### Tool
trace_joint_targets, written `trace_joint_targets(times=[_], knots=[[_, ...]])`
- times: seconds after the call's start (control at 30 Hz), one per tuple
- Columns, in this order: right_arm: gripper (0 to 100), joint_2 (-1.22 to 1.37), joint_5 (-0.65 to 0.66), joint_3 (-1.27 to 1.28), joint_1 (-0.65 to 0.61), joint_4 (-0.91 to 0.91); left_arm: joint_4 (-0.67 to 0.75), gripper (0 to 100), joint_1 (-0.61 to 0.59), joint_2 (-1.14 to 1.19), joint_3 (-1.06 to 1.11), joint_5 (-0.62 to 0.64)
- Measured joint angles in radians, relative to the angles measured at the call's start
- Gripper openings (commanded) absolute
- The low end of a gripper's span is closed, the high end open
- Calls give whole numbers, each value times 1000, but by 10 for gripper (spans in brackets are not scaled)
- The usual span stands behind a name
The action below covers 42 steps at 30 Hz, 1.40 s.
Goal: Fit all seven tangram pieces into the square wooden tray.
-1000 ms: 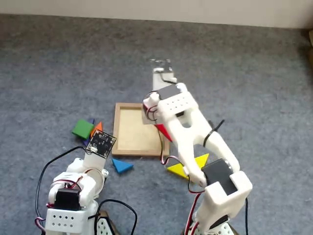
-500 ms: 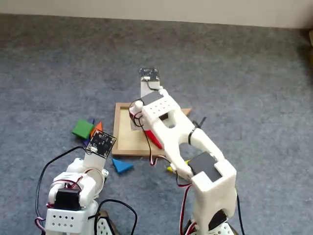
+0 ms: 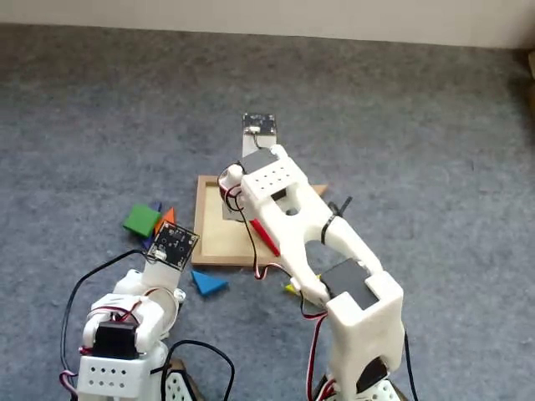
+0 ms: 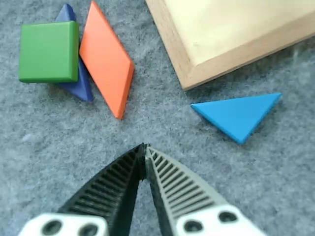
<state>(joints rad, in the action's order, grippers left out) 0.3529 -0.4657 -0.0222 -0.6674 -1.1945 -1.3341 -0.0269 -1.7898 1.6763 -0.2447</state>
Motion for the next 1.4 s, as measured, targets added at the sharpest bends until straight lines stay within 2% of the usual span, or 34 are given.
trace_joint_targets(times=[0.17, 0.33, 0.7, 0.97, 1.17, 1.3, 1.4], knots=[[253, 0, 0, 0, 14, -14, 0, 6, 0, 0, 0, 0], [253, -14, 29, -64, 38, -101, 0, 6, 0, 0, 0, 0], [253, -275, 144, -57, 117, -298, 0, 6, 0, 0, 0, 0], [253, -563, 318, 278, 184, -354, 0, 6, 0, 0, 0, 0], [256, -753, 468, 634, 187, -206, 0, 6, 0, 0, 0, 0], [257, -756, 493, 798, 187, -117, 0, 6, 0, 0, 0, 0], [257, -695, 496, 824, 201, -69, 0, 6, 0, 0, 0, 0]])
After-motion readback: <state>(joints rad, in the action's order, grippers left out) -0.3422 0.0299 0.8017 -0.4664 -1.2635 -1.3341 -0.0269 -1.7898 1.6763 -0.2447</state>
